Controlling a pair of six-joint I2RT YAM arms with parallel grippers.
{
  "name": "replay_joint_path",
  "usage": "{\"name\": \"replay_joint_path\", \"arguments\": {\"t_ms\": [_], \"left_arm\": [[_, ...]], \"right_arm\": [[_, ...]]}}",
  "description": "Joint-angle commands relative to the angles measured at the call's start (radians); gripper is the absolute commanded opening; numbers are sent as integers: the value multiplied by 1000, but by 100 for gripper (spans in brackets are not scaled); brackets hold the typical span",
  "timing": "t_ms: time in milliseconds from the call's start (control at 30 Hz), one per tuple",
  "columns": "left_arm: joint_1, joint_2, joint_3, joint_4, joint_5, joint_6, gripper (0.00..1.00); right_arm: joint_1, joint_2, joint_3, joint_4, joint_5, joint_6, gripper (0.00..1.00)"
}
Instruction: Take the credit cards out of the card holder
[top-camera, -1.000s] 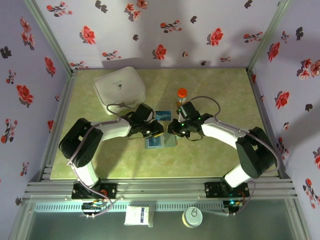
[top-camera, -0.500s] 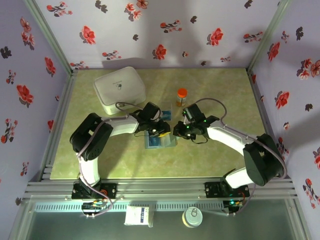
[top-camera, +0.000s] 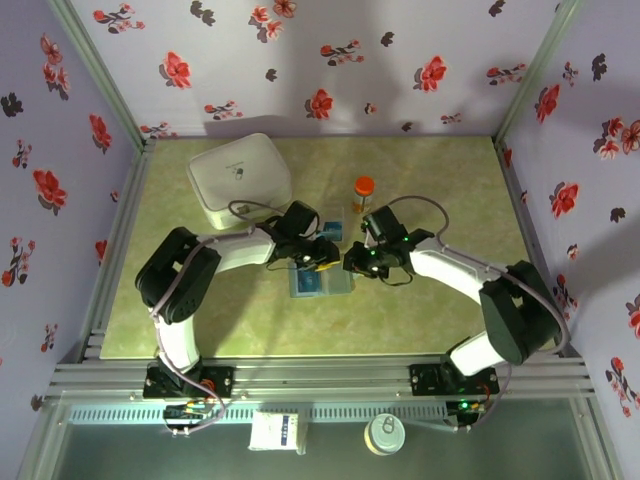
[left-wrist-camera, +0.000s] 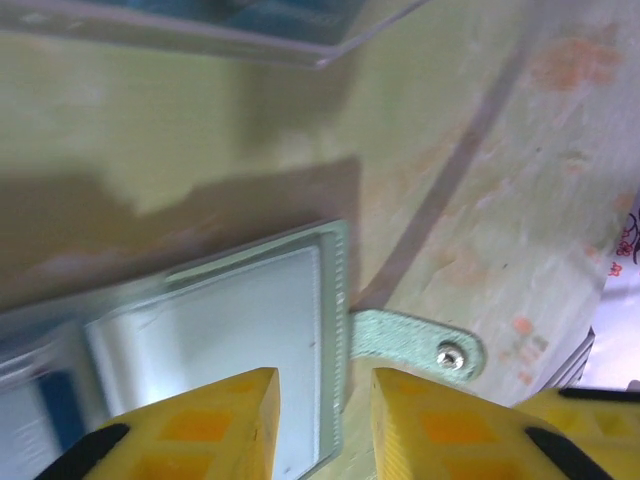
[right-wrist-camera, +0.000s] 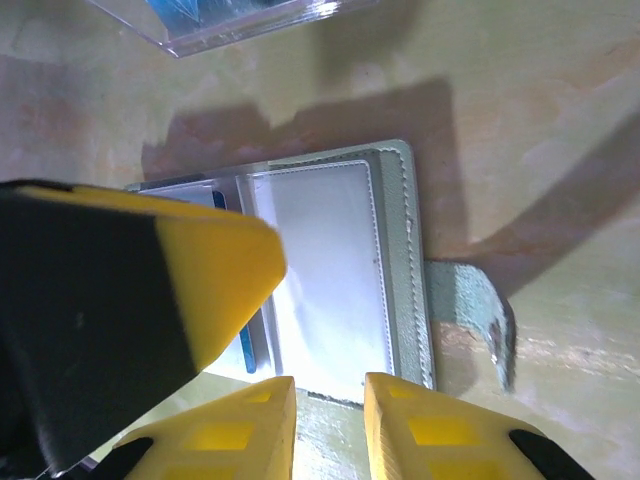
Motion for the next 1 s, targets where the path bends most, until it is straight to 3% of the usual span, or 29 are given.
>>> {"name": "replay_joint_path", "arguments": {"t_ms": [0, 567, 967], "left_arm": [[26, -75, -57, -19, -19, 23, 28], [93, -250, -276, -24, -75, 14, 20], [101, -229, -282, -86, -108, 68, 3]], "right_arm": [[26, 54, 57, 25, -31, 0, 26], [128, 272, 223, 37, -70, 0, 26], [139, 312, 234, 76, -100, 16, 25]]}}
